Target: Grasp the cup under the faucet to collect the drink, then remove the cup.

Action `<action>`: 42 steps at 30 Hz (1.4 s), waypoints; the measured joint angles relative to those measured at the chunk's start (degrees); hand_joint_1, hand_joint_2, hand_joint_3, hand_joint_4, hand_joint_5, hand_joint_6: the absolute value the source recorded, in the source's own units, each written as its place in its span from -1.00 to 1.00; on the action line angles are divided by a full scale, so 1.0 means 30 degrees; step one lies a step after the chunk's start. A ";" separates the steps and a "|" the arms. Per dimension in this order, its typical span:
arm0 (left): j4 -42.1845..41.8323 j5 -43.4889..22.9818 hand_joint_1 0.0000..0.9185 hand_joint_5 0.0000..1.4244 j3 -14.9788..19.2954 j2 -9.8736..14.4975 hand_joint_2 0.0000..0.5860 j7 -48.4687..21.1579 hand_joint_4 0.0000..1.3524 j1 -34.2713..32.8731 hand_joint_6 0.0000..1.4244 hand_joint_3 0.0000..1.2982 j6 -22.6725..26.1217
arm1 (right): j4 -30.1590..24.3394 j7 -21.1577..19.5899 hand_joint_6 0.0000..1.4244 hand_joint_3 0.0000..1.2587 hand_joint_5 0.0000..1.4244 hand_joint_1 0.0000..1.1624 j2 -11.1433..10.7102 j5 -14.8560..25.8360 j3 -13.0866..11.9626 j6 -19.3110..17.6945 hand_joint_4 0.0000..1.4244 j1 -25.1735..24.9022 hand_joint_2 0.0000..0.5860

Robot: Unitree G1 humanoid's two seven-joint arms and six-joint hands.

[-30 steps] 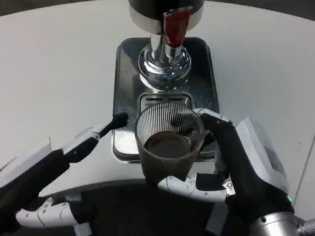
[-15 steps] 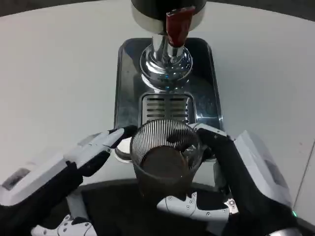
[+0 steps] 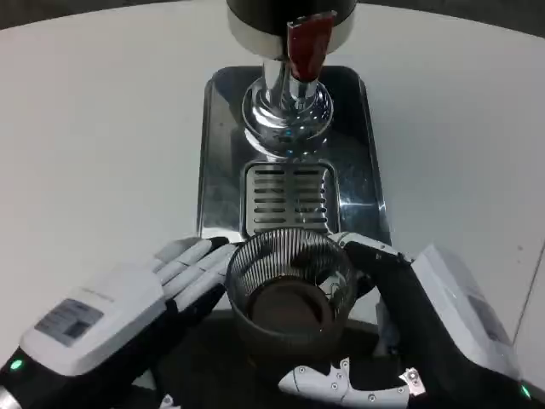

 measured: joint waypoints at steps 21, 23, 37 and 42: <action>-0.2912 0.3220 -0.44 -1.00 -0.0691 -0.0447 -0.76 0.0633 -1.00 0.1274 -1.00 -1.00 0.1985 | -0.1170 0.0368 0.92 0.53 0.73 0.70 -0.0223 -0.0011 -0.0309 -0.0989 0.69 0.2319 -0.42; -0.2930 0.3219 -0.44 -1.00 -0.0845 -0.0447 -0.76 0.0633 -1.00 0.1309 -1.00 -1.00 0.2159 | -0.1232 0.0384 0.92 0.53 0.73 0.70 -0.0221 -0.0012 -0.0313 -0.0993 0.69 0.2382 -0.42; -0.2937 0.3159 -0.44 -1.00 -0.0953 -0.0441 -0.75 0.0634 -1.00 0.1425 -1.00 -1.00 0.2542 | -0.1467 0.0510 0.92 0.53 0.73 0.70 -0.0199 -0.0012 -0.0327 -0.1043 0.69 0.2389 -0.42; -0.2936 0.3133 -0.45 -1.00 -0.0953 -0.0441 -0.75 0.0634 -1.00 0.1434 -1.00 -1.00 0.2557 | -0.1467 0.0540 0.92 0.53 0.73 0.70 -0.0190 -0.0012 -0.0326 -0.1044 0.69 0.2372 -0.42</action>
